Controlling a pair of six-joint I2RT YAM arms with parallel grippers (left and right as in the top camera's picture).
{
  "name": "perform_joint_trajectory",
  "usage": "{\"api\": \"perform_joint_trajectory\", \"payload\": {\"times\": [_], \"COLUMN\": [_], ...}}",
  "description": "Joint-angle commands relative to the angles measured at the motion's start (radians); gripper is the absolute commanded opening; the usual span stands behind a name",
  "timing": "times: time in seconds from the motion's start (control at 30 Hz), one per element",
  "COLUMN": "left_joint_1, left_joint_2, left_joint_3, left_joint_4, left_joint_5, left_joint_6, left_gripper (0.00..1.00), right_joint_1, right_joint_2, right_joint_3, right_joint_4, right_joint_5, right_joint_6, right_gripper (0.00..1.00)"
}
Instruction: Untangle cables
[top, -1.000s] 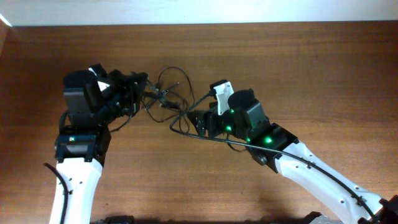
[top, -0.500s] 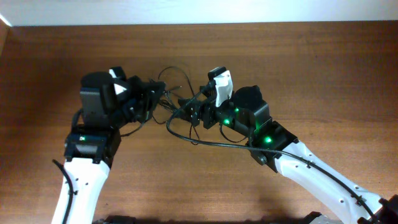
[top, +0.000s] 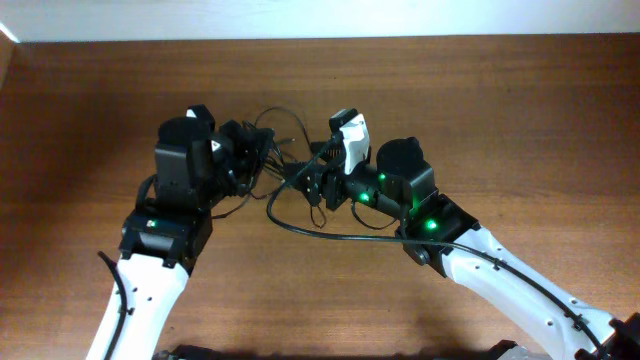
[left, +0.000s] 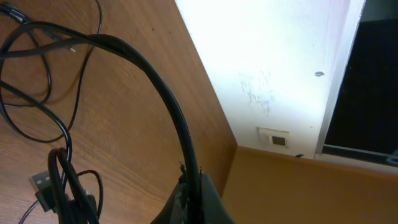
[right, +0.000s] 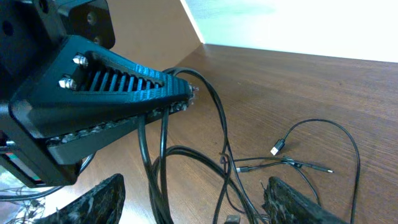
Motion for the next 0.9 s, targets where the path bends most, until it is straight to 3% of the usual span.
{"api": "perform_joint_trajectory", "payload": {"times": [0.0,0.1,0.2,0.43,0.63,0.87], "left_joint_1": [-0.029,-0.066,-0.090,-0.106,-0.105,-0.027], "left_joint_2": [-0.002,0.006,0.015,0.015,0.014,0.014], "left_joint_3": [0.012,0.012,0.012,0.012,0.012,0.012], "left_joint_4": [0.010,0.013,0.022,0.098,0.152,0.346], "left_joint_5": [-0.021,-0.031,-0.031,0.060,0.066,0.055], "left_joint_6": [0.015,0.015,0.009,0.007,0.008,0.007], "left_gripper": [0.00,0.00,0.00,0.00,0.00,0.00], "right_joint_1": [0.005,0.005,0.005,0.005,0.005,0.005], "right_joint_2": [-0.002,-0.002,-0.002,-0.001,-0.001,-0.001], "right_joint_3": [0.010,0.010,0.010,0.010,0.010,0.010], "right_joint_4": [0.010,0.010,0.009,-0.066,-0.242,-0.403], "right_joint_5": [-0.022,-0.035,-0.035,0.027,0.063,0.063], "right_joint_6": [0.000,0.000,0.000,0.000,0.000,0.000], "right_gripper": [0.65,0.57,0.40,0.11,0.06,0.04]}}
